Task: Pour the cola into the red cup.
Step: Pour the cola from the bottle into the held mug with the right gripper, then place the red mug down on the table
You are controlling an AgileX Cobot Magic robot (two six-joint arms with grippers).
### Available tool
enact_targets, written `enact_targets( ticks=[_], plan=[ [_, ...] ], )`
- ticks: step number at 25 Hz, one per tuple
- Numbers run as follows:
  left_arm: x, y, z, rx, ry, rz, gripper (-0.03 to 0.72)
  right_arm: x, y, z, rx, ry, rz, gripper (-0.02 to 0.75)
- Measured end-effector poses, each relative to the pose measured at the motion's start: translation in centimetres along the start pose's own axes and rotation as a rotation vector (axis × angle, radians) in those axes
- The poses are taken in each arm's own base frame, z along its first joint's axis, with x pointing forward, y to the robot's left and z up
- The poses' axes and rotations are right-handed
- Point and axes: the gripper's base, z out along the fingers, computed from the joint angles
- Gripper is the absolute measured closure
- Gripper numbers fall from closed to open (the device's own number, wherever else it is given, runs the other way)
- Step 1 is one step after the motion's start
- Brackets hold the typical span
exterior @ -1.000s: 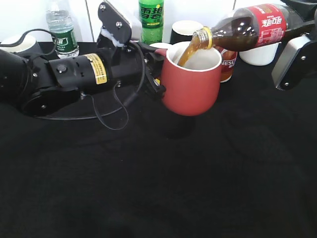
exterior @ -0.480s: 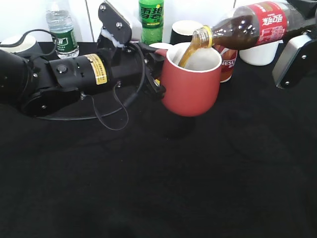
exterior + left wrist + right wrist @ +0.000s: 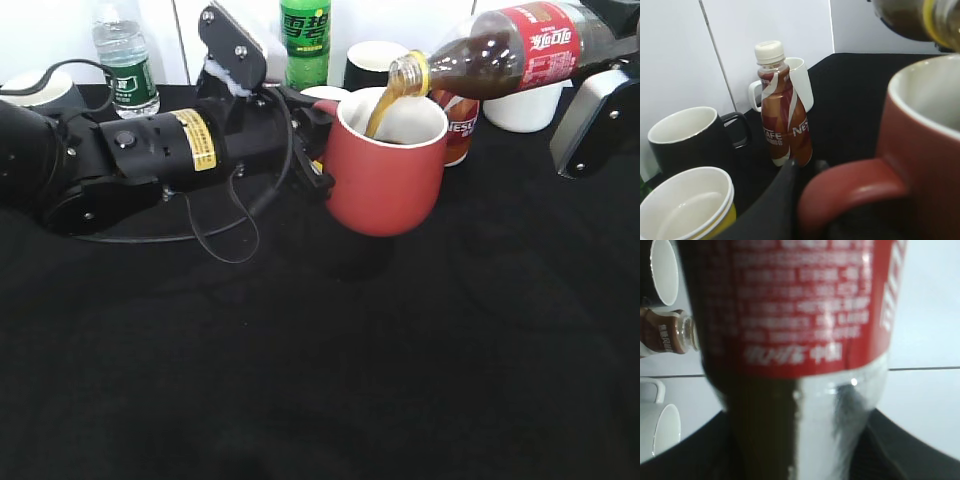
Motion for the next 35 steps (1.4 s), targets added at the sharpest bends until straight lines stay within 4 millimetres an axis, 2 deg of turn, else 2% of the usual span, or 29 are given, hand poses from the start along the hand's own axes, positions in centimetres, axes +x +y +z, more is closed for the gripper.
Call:
enact_targets(
  ticks=[4, 8, 11, 14, 15, 16, 21, 25, 27, 30, 32, 35],
  plan=[
    [0.2, 0.0, 0.1, 0.000, 0.009, -0.002, 0.621, -0.2, 0.0, 0.0, -0.001, -0.018, 0.106, 0.371],
    [0.1, 0.4, 0.1, -0.023, -0.027, -0.034, 0.620, -0.6, 0.1, 0.0, -0.025, -0.066, 0.373, 0.371],
    [-0.1, 1.1, -0.1, -0.051, -0.069, -0.056, 0.619, -0.7, 0.2, 0.0, -0.043, -0.063, 0.775, 0.371],
    [0.0, 2.2, -0.6, -0.081, -0.077, -0.060, 0.619, -0.9, 0.6, 0.0, -0.098, -0.064, 1.368, 0.371],
    [0.1, 2.8, -0.8, -0.095, -0.083, -0.062, 0.619, -0.9, 0.6, 0.0, -0.105, -0.059, 1.492, 0.371],
    [0.1, 3.4, -1.1, -0.109, -0.093, -0.063, 0.619, -0.9, 0.6, 0.0, -0.107, -0.057, 1.545, 0.371],
    [1.0, 5.8, -3.0, -0.167, -0.138, -0.074, 0.618, -0.9, 0.6, 0.0, -0.108, -0.055, 1.583, 0.371],
    [3.7, 7.2, -7.2, -0.264, -0.102, -0.108, 0.618, -0.9, 0.6, 0.0, -0.109, -0.055, 1.587, 0.371],
    [4.5, 8.0, -8.4, -0.327, -0.078, -0.085, 0.618, -0.9, 0.6, 0.0, -0.109, -0.055, 1.587, 0.371],
    [4.8, 9.3, -9.0, -0.448, -0.082, -0.075, 0.618, -0.9, 0.6, 0.0, -0.109, -0.055, 1.587, 0.371],
    [7.0, 9.9, -8.9, -0.527, -0.041, -0.088, 0.618, -0.9, 0.6, 0.0, -0.109, -0.055, 1.587, 0.371],
    [9.2, 10.7, -8.7, -0.602, -0.039, -0.111, 0.618, -0.9, 0.6, 0.0, -0.109, -0.055, 1.587, 0.371]
  ],
)
